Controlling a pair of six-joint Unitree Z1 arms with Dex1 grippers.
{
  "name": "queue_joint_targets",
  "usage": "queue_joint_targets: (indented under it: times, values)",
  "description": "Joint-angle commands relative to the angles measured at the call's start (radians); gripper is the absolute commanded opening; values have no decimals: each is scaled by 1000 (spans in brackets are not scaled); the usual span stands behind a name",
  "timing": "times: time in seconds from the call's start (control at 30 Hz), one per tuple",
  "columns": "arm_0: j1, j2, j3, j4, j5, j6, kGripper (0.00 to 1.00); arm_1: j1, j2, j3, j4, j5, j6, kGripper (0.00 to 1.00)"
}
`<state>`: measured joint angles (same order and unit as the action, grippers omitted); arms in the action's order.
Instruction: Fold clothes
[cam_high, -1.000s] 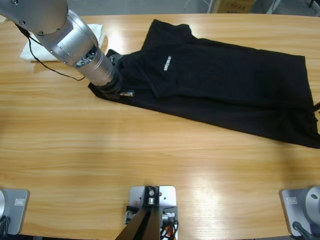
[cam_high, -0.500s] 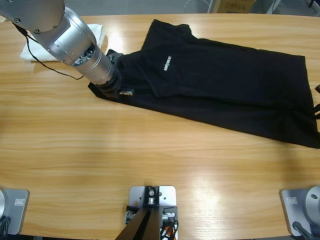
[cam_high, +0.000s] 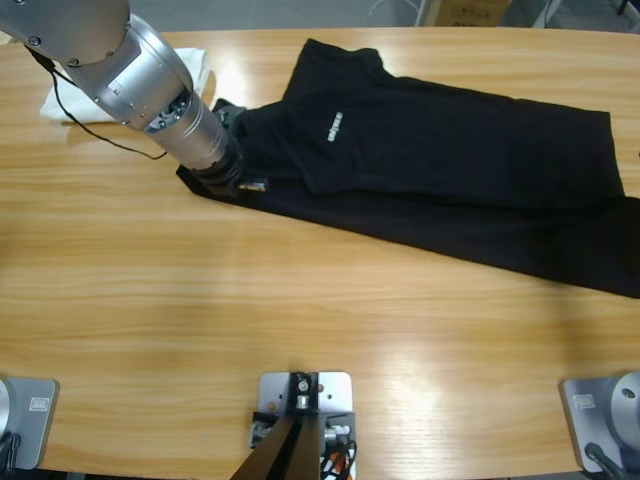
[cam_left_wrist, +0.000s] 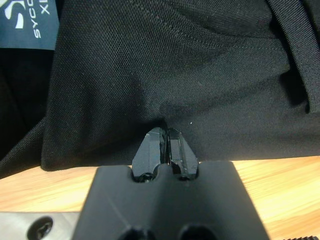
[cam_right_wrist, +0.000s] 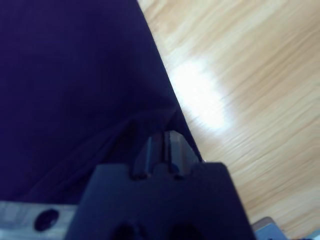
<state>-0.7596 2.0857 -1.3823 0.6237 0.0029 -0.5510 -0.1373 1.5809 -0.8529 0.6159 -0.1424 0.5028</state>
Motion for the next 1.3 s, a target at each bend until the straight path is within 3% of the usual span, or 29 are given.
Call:
queue_joint_targets:
  times: [0.03,0.17,0.23,0.3,0.33,0.37,0.5,0.63,0.7,0.77,0.8,0.87,0.93,1.03,1.3]
  values:
    - [-12,0,23,15,12,-10,0,27,61,11,6,-72,-6,1000]
    - [-12,-4,22,18,12,-12,0,57,-74,11,39,-176,-4,1000]
    - [-12,-16,22,19,14,-14,0,115,-134,11,41,-154,-2,983]
    - [-12,-28,22,19,14,-26,0,229,-135,10,38,-43,-6,678]
    - [-12,-32,22,19,14,-35,0,297,-130,8,35,-20,-4,561]
    - [-12,-35,19,19,14,-41,0,347,-123,7,28,-1,4,508]
    - [-15,-30,-13,18,12,-60,0,375,-120,5,28,63,41,525]
    - [-15,-30,-33,18,12,-75,0,456,-116,-15,-56,279,18,544]
    - [-14,-21,-49,14,3,-112,0,479,-104,-29,-68,280,19,614]
    - [3,-18,-53,-11,-47,-168,0,479,-112,-32,-61,275,17,620]
    - [16,-19,-52,-29,-67,-216,35,479,-121,-30,-54,270,14,623]
    - [42,-16,-49,-102,-124,-295,646,479,-139,-28,-48,265,8,623]
    - [65,-7,-58,-181,-165,-334,913,479,-149,-15,-48,265,8,661]
    - [99,31,-99,-220,-201,-364,964,479,-154,12,-50,263,8,710]
    - [172,78,-133,-219,-253,-355,998,479,-140,17,-68,253,6,715]
